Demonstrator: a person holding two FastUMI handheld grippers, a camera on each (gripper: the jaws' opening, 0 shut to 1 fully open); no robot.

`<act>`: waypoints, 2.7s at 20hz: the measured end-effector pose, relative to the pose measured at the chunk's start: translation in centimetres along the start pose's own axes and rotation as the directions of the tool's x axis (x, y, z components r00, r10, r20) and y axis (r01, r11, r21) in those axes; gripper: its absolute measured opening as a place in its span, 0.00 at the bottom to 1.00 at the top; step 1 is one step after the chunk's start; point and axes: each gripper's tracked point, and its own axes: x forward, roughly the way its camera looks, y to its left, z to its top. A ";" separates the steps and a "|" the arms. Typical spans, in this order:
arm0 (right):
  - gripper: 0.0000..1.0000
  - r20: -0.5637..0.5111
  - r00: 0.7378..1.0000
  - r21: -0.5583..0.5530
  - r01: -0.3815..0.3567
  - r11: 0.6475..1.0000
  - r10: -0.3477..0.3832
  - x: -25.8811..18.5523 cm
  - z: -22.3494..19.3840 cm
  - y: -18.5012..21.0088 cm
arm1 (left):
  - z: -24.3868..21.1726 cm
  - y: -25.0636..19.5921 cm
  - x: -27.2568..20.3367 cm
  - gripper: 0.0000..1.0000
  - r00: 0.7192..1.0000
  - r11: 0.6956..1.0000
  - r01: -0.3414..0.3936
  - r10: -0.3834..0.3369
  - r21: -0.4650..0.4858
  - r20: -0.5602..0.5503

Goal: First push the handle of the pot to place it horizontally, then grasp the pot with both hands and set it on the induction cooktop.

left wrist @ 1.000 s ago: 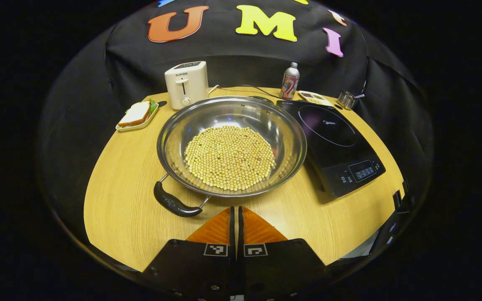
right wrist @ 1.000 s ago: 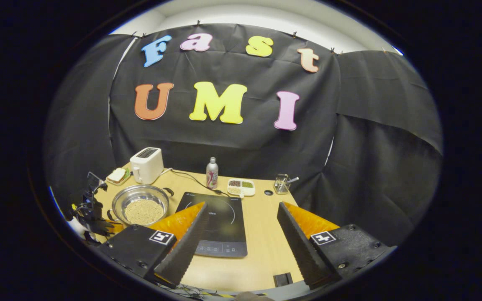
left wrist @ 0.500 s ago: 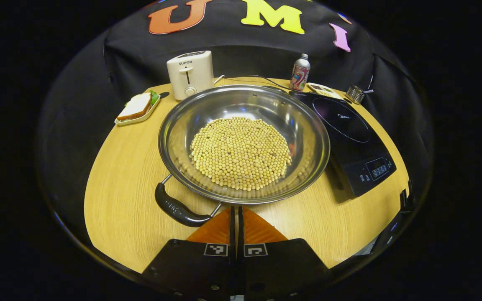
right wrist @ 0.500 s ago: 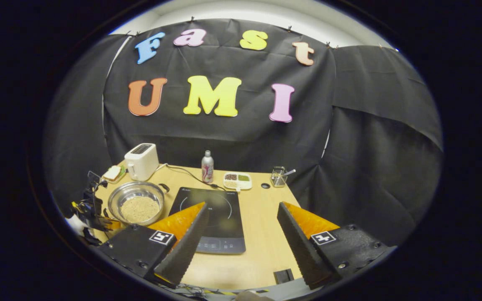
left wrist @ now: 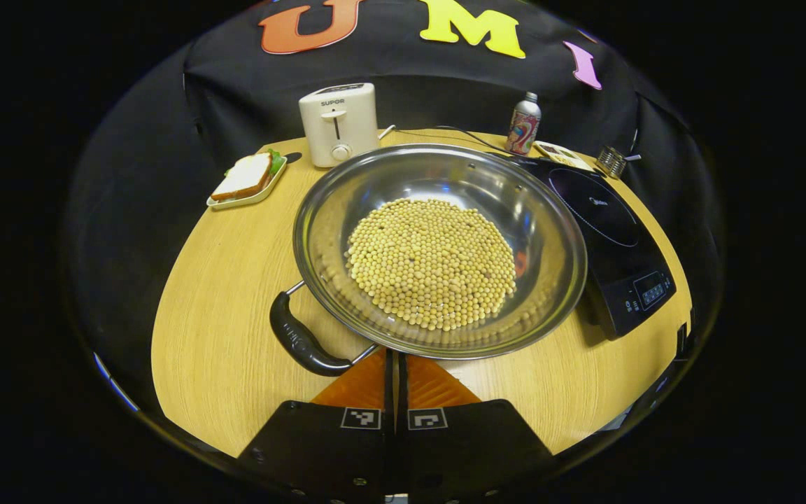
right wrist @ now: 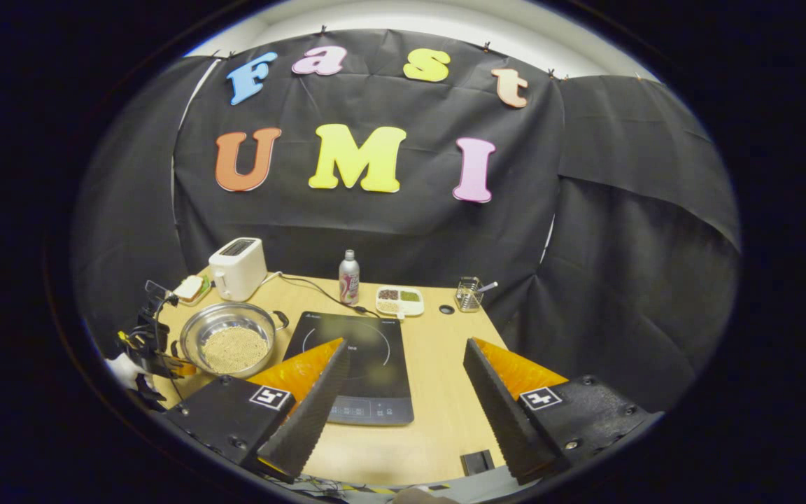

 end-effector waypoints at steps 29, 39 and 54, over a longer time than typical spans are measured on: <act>1.00 -0.036 0.999 -0.013 0.014 1.000 -0.015 1.4 -0.3 -0.2 | 5.3 8.8 5.2 0.00 0.991 0.987 -0.131 0.131 -0.090 -0.011; 1.00 -0.031 0.999 -0.040 0.010 0.999 -0.011 1.6 0.3 0.3 | 7.3 10.6 7.3 0.05 0.988 0.983 -0.152 0.151 -0.100 -0.018; 1.00 -0.035 0.992 -0.041 -0.121 0.992 0.120 2.4 -1.6 6.5 | 3.7 13.9 -0.4 0.13 0.991 0.981 -0.088 0.104 -0.175 0.079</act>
